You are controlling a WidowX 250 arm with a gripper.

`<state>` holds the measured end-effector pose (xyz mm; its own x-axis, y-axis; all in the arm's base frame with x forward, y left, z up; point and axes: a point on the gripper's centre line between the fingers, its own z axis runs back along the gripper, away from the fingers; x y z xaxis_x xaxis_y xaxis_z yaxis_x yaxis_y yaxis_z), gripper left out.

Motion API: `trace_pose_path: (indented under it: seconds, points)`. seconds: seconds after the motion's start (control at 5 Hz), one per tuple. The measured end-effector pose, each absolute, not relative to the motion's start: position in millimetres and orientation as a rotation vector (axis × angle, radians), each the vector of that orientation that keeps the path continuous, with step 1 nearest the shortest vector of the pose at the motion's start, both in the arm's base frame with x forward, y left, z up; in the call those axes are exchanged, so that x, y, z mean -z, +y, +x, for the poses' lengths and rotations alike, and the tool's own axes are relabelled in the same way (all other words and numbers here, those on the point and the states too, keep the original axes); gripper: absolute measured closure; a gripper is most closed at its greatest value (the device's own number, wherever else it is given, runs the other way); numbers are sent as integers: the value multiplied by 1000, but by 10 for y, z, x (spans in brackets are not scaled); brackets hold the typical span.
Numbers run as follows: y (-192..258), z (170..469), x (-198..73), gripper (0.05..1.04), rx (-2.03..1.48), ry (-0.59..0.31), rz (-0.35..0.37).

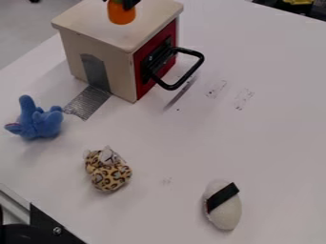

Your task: Move the vegetable to the top of the drawer

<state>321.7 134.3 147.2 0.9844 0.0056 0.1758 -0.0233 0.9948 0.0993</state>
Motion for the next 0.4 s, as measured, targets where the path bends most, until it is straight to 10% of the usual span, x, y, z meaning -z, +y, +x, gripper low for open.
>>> trace_pose_path:
  seconds: [0.4]
  points:
    - [1494,3240,-1291,416,-23,-121,53]
